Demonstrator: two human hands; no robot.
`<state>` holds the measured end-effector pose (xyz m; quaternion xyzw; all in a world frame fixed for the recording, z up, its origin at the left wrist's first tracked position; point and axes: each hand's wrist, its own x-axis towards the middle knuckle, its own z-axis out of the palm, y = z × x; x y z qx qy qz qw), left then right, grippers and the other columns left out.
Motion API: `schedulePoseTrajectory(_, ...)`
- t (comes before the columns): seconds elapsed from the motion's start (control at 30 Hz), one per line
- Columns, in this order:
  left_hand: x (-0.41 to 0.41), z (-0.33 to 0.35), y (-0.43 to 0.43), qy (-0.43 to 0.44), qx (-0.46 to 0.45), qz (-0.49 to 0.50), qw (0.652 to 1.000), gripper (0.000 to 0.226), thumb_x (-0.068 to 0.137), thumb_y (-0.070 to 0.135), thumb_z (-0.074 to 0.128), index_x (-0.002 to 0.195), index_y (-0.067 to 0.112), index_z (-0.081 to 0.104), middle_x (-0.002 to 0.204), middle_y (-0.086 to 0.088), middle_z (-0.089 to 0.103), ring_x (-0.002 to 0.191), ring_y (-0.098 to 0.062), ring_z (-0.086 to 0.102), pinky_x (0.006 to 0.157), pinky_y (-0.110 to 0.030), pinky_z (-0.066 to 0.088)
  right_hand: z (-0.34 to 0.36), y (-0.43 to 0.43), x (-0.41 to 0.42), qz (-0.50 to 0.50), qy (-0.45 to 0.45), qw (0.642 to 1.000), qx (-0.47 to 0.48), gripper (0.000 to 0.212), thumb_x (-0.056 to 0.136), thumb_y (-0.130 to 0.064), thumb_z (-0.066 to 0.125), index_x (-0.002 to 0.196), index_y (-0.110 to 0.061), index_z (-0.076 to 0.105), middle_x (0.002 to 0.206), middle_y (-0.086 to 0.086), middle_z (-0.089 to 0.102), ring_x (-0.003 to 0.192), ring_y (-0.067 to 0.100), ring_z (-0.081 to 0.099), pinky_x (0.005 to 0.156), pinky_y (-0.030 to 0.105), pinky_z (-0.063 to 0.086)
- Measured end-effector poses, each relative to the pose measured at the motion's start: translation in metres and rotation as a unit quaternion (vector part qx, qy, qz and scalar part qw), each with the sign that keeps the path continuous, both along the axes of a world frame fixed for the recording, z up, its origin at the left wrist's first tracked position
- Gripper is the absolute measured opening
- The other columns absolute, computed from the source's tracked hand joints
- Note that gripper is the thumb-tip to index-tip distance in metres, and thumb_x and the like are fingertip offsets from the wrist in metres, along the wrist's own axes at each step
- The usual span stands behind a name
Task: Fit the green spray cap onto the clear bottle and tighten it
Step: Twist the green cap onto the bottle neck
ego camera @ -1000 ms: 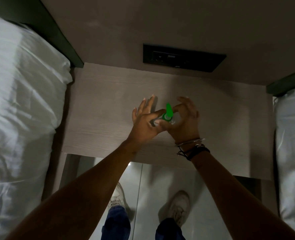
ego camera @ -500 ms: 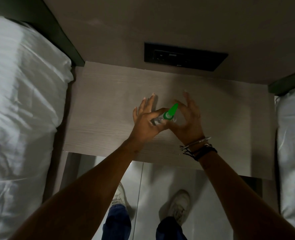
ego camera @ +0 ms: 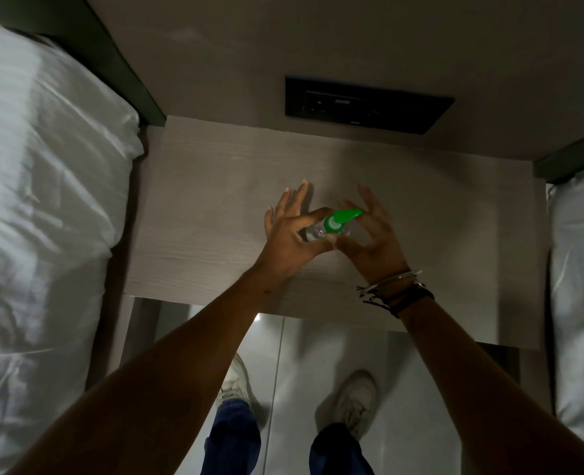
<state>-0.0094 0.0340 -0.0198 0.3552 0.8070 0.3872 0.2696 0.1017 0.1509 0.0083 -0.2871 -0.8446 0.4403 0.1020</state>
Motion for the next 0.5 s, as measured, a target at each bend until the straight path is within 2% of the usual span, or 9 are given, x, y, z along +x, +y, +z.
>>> schedulePoseTrajectory(0.07,-0.001,0.001,0.001,-0.007,-0.002,-0.003,1.000,0.049,0.074,0.038,0.077,0.119,0.024,0.064,0.161,0.000,0.014,0.148,-0.023,-0.001,0.116,-0.054,-0.006,0.002,0.001,-0.005,0.027,0.000,1.000,-0.008,0.043,0.076,-0.007,0.076,0.118,-0.005,0.063,0.150,0.019,0.036,0.139,0.033,0.031,0.116,0.053,0.026)
schedulePoseTrajectory(0.17,-0.002,0.001,0.001,-0.014,-0.003,-0.002,1.000,0.052,0.074,0.038,0.077,0.123,0.027,0.062,0.161,0.002,0.013,0.148,-0.021,-0.002,0.115,-0.049,-0.008,0.000,0.001,-0.011,0.023,-0.003,1.000,0.000,0.036,0.076,-0.005,0.076,0.110,-0.003,0.066,0.147,0.015,0.042,0.141,0.033,0.028,0.117,0.054,0.023)
schedulePoseTrajectory(0.23,-0.001,0.002,0.002,-0.013,-0.007,0.002,1.000,0.053,0.073,0.038,0.077,0.123,0.028,0.062,0.160,0.003,0.013,0.148,-0.019,-0.002,0.115,-0.048,-0.008,-0.003,-0.001,-0.011,0.016,-0.012,1.000,0.019,0.035,0.076,-0.008,0.075,0.110,-0.009,0.066,0.145,0.009,0.046,0.142,0.031,0.025,0.114,0.059,0.025)
schedulePoseTrajectory(0.37,0.000,0.003,0.002,-0.009,-0.010,0.000,1.000,0.051,0.074,0.037,0.078,0.121,0.026,0.064,0.161,0.003,0.013,0.148,-0.020,-0.002,0.115,-0.050,-0.008,-0.009,-0.007,-0.007,-0.008,0.035,0.998,0.047,0.034,0.075,-0.013,0.074,0.109,-0.014,0.067,0.134,-0.008,0.047,0.139,0.032,0.033,0.105,0.064,0.032)
schedulePoseTrajectory(0.43,-0.002,0.003,0.002,0.001,-0.012,-0.009,1.000,0.049,0.074,0.038,0.077,0.120,0.025,0.065,0.161,0.003,0.013,0.148,-0.020,-0.002,0.115,-0.050,-0.008,-0.011,-0.009,-0.007,-0.020,0.031,0.996,0.079,0.032,0.075,-0.019,0.070,0.108,-0.019,0.068,0.132,-0.012,0.049,0.138,0.030,0.035,0.104,0.063,0.031)
schedulePoseTrajectory(0.5,-0.002,0.003,0.002,0.005,-0.012,-0.013,1.000,0.049,0.074,0.040,0.076,0.119,0.026,0.065,0.161,0.003,0.012,0.148,-0.020,-0.003,0.115,-0.051,-0.008,-0.011,-0.009,-0.007,-0.024,0.019,0.994,0.103,0.031,0.076,-0.032,0.063,0.106,-0.023,0.068,0.131,-0.008,0.058,0.138,0.026,0.034,0.104,0.062,0.030)
